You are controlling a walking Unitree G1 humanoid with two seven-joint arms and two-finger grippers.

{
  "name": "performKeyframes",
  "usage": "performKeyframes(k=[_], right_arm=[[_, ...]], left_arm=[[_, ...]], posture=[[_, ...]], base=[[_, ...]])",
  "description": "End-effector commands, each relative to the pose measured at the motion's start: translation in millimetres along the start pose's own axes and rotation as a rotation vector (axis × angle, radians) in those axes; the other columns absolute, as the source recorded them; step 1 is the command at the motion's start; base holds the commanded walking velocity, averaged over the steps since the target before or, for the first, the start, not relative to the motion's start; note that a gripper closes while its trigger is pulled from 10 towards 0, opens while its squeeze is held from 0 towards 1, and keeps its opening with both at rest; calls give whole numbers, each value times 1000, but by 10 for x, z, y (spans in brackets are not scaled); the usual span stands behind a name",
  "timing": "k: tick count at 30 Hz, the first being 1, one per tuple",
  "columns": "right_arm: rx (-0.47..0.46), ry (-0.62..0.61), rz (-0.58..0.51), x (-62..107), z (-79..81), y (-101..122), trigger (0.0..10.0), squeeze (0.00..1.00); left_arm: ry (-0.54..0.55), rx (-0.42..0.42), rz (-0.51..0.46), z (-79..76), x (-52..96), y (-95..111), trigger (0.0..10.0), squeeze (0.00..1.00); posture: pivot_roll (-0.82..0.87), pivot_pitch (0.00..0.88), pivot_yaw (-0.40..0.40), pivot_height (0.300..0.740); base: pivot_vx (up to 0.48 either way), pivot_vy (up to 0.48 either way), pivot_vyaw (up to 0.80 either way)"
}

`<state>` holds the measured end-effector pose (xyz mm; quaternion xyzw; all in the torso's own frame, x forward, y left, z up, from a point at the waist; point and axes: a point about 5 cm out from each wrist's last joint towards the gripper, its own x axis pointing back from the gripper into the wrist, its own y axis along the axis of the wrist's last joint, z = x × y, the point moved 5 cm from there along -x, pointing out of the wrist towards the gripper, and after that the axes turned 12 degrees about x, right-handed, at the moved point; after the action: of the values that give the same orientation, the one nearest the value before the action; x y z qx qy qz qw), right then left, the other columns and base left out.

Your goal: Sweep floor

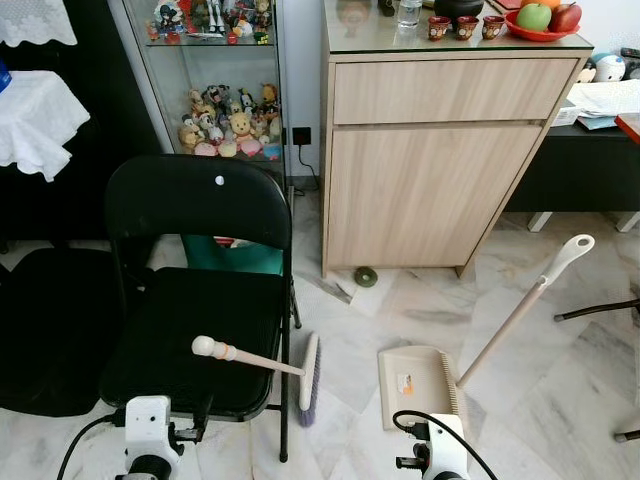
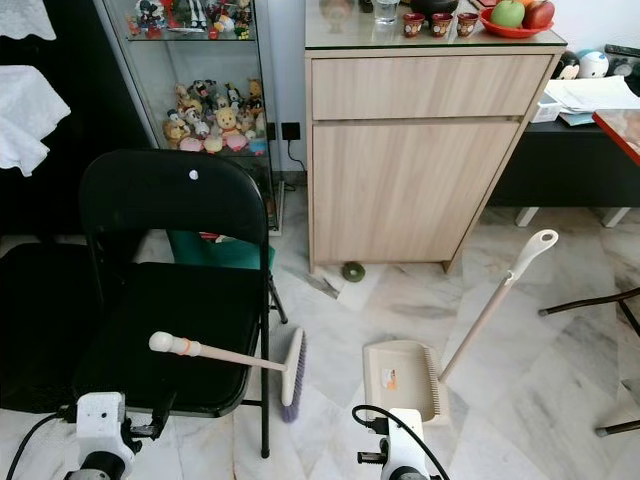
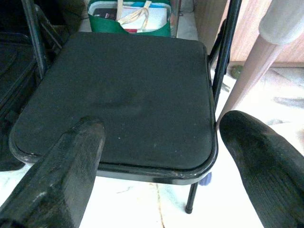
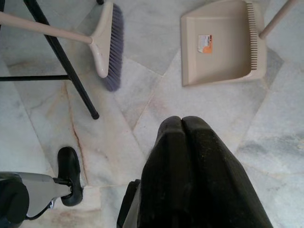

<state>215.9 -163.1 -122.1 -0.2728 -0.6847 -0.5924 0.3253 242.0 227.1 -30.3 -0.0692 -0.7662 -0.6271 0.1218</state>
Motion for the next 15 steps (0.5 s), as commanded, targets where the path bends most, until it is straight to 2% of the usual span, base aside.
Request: performKeyframes(k=[1,15], right_arm=[[4,2,12,6,-5,-34,10000,0],[6,4,14,5,-3,-34,10000,0]], left_arm=[[9,4,37,29,37,-81,10000,0],[30,5,36,72,47,-69,10000,0]], posture=[[78,84,-19,740],[80,89,-21,740]], base=[[0,-270,0],[0,0,0]])
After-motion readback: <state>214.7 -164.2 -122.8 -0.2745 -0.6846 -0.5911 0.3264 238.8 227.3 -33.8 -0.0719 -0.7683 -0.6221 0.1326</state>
